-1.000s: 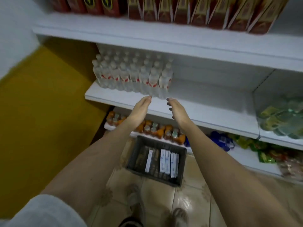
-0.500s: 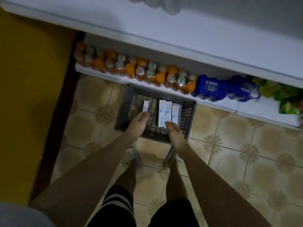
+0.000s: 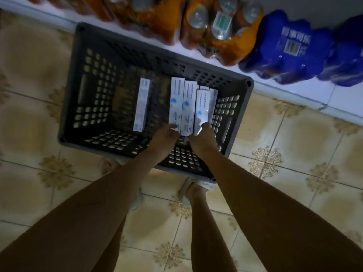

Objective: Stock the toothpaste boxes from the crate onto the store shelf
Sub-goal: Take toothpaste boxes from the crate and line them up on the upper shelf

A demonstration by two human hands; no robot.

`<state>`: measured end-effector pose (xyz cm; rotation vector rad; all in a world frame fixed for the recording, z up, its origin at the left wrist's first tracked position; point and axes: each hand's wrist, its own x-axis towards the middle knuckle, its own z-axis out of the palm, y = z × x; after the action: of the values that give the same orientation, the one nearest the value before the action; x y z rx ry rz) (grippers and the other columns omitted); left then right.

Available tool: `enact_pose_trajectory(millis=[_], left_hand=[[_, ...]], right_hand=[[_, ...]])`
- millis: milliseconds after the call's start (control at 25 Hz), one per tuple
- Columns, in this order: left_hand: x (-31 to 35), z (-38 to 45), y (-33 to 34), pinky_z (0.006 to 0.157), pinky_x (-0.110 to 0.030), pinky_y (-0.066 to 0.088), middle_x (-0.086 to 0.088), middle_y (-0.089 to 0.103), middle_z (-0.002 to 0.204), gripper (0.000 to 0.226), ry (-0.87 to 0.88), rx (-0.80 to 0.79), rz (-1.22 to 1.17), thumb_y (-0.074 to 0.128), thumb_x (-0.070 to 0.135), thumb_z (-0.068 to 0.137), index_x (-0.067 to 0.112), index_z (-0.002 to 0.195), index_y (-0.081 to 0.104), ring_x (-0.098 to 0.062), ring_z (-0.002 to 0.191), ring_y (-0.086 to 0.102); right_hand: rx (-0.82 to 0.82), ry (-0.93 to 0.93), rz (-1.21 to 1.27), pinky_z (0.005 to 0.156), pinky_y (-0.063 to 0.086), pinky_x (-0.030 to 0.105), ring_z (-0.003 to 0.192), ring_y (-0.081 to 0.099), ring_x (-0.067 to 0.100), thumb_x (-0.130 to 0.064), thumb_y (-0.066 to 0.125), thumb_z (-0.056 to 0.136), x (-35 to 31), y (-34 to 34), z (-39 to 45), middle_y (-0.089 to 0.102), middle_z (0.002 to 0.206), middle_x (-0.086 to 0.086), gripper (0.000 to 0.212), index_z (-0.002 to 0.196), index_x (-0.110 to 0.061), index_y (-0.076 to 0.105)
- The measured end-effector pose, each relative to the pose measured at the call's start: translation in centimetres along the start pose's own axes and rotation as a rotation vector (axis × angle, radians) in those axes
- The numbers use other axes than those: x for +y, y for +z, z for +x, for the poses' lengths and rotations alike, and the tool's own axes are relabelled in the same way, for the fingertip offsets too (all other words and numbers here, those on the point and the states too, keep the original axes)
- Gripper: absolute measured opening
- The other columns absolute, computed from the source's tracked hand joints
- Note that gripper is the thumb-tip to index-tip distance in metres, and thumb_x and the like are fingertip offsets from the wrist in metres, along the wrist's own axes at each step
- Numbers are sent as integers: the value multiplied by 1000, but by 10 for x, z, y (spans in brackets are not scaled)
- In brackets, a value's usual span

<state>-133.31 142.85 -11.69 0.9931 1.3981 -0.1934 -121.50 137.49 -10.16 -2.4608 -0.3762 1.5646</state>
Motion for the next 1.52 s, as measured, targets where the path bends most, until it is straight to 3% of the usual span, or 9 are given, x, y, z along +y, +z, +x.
enact_pose_trajectory(millis=[280,520,600,680,840,960,1120,1280,1520], left_hand=[[6,60,32,59,-1,41,-7,54,132,39,11,-42,51,48,15,100,12,140,48,-13,107,52],[-4,60,27,85,-24,46,-13,56,133,43,-75,-63,-68,53,12,96,14,139,49,-25,115,58],[2,52,23,87,-28,45,-7,57,131,46,-134,-88,-114,57,19,95,21,140,47,-22,115,57],[11,46,20,86,-34,51,0,62,126,43,-167,-153,-205,58,34,95,30,137,48,-18,110,61],[21,50,17,89,-41,56,1,71,116,44,-154,-122,-476,49,52,97,29,133,53,-18,102,70],[20,58,15,93,-40,53,-1,68,124,54,-159,-207,-529,35,58,99,25,136,55,-16,110,66],[12,75,31,98,-36,49,-4,62,122,54,-193,-53,-209,30,51,103,15,133,55,-19,107,61],[-3,92,52,107,-45,43,-18,48,140,44,38,147,178,46,28,99,12,139,50,-33,127,49],[-1,100,57,105,-36,38,-21,43,138,48,224,306,602,53,8,95,6,141,44,-35,125,45]], right_hand=[[131,20,-47,93,51,42,124,51,32,-16,61,93,18,19,77,43,140,16,72,149,-12,16],[175,-15,105,54,46,17,84,58,14,-17,61,93,19,15,77,56,101,2,34,119,-10,41],[187,-20,209,59,55,23,79,62,11,-25,63,91,16,11,64,59,95,-2,22,102,-14,48],[109,-36,337,72,60,34,90,66,17,-33,65,88,13,9,52,64,106,2,36,116,-14,51],[-182,-142,384,57,53,15,86,63,8,-18,70,87,7,11,40,58,100,-6,48,127,-14,42],[-172,-73,459,59,55,21,94,64,14,-14,73,84,5,17,50,59,109,1,60,129,-13,34],[-162,151,769,87,57,48,101,68,30,-35,67,83,19,18,64,67,115,13,49,126,-19,49],[-227,156,745,95,52,44,104,68,26,-65,69,72,33,15,62,71,113,6,68,125,-24,57],[-31,254,798,78,49,34,91,61,19,-35,68,88,40,27,59,62,109,5,44,122,-19,45]])
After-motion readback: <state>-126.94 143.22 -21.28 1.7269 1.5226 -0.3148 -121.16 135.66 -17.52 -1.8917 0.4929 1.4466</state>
